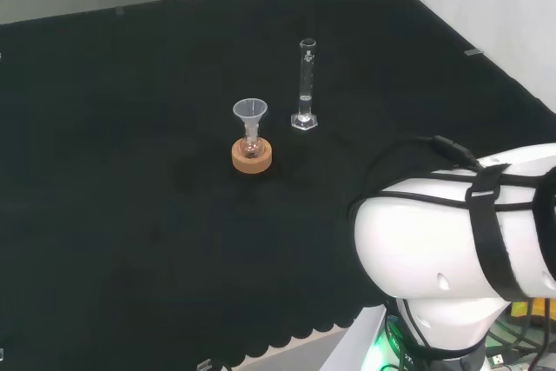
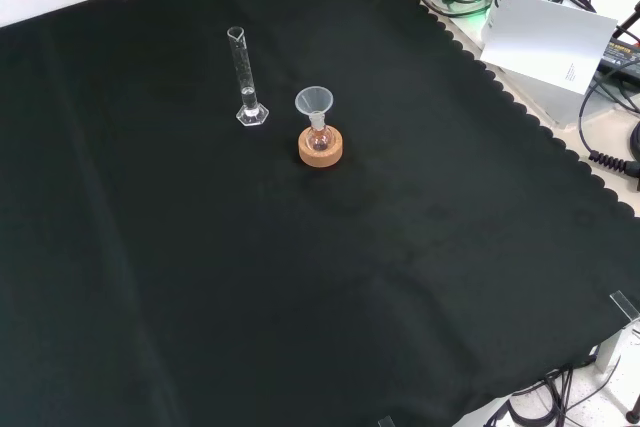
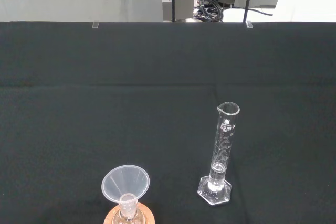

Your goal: Pick up the graduated cylinder.

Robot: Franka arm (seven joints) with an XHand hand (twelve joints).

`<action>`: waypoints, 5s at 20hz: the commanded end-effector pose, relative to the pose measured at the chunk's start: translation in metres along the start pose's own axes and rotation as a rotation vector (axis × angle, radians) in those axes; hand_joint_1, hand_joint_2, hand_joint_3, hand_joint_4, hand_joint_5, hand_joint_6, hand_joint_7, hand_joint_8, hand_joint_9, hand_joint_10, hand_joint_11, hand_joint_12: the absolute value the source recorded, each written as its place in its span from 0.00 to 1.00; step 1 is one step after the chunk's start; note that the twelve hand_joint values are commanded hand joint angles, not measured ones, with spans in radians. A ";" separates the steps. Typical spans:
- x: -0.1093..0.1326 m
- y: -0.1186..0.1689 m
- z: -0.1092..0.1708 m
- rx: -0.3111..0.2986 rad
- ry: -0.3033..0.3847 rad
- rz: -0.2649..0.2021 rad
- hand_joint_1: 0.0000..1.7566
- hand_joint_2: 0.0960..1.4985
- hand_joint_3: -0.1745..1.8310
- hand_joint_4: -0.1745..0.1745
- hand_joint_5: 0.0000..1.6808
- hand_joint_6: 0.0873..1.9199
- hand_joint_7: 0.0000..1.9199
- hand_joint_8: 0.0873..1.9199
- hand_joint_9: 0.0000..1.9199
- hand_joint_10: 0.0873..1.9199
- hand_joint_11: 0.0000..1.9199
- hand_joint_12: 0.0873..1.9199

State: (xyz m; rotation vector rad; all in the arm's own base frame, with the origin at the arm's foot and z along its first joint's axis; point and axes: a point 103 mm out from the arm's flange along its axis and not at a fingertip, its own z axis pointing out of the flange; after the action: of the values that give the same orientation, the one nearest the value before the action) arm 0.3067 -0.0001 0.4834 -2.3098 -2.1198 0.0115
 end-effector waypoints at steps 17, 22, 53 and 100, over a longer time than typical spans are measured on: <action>-0.016 0.013 0.025 0.017 0.001 0.046 0.00 0.80 0.27 0.44 0.12 0.00 0.00 0.19 0.07 0.31 0.00 0.69; -0.033 0.026 0.048 0.001 0.039 0.073 0.00 0.80 0.26 0.43 0.13 0.00 0.01 0.20 0.08 0.32 0.00 0.70; -0.117 0.164 0.232 -0.018 0.260 0.044 0.27 0.66 0.21 0.37 0.21 0.00 0.08 0.33 0.20 0.33 0.05 0.71; -0.117 0.164 0.351 -0.020 0.741 -0.159 0.51 0.39 0.39 0.36 0.31 0.00 0.16 0.32 0.27 0.28 0.11 0.69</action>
State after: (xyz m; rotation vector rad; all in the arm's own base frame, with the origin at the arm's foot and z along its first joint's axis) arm 0.4540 -0.1277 0.1430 -1.8068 -1.8736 -0.6690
